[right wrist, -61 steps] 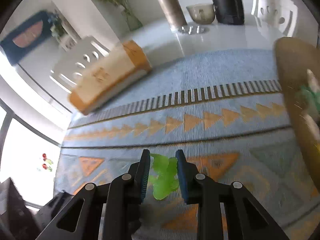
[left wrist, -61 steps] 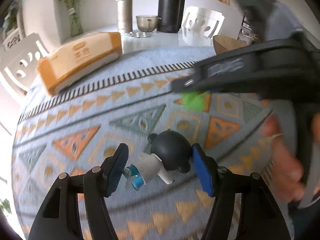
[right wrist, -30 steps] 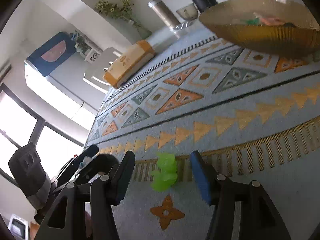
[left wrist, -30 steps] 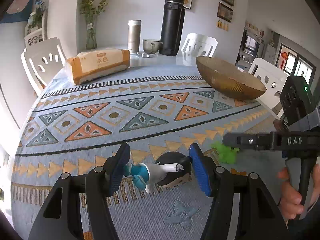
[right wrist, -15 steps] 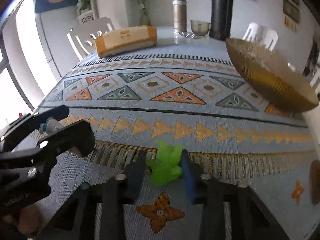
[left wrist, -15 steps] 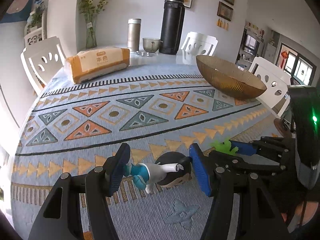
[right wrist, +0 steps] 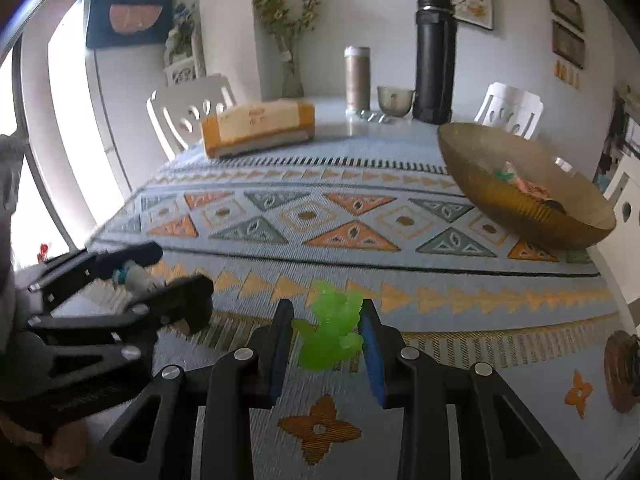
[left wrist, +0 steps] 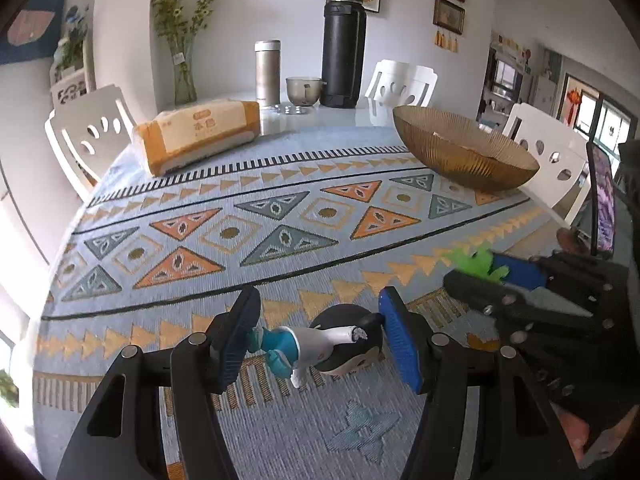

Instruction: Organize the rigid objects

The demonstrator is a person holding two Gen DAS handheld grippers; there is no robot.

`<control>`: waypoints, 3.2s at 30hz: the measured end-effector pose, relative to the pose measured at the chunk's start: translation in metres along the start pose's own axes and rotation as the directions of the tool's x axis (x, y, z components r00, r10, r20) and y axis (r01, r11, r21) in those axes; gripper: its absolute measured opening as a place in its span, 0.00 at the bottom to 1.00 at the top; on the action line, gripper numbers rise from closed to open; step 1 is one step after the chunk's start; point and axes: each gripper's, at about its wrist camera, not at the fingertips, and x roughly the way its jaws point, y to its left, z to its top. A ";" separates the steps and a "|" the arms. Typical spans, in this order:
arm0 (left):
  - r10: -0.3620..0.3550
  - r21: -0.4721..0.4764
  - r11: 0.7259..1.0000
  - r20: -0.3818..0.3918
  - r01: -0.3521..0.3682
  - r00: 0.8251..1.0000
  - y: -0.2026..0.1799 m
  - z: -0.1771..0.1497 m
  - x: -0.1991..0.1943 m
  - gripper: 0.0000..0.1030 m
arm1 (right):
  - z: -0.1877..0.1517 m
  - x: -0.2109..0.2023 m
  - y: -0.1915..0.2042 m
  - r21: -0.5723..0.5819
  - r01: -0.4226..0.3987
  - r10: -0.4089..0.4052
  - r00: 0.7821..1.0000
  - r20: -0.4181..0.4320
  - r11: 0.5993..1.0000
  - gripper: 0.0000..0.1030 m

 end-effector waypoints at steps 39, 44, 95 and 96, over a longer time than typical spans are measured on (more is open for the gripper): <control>-0.199 0.071 0.979 0.118 0.191 0.973 -0.093 0.176 0.040 0.73 | 0.125 -0.050 -0.200 0.469 0.135 -0.194 0.978 0.079 0.873 0.61; -0.112 -0.013 0.993 0.214 0.118 0.970 -0.044 0.151 -0.027 0.81 | 0.122 -0.062 -0.137 0.374 0.063 -0.109 0.989 0.102 0.925 0.63; 0.318 -0.147 0.939 0.026 -0.311 0.948 0.062 0.029 0.021 1.00 | 0.053 0.074 -0.015 0.123 0.117 -0.108 0.991 -0.082 0.985 0.87; 0.309 -0.147 0.942 0.028 -0.302 0.951 0.061 0.029 0.021 1.00 | 0.052 0.074 -0.016 0.129 0.113 -0.102 0.991 -0.084 0.985 0.87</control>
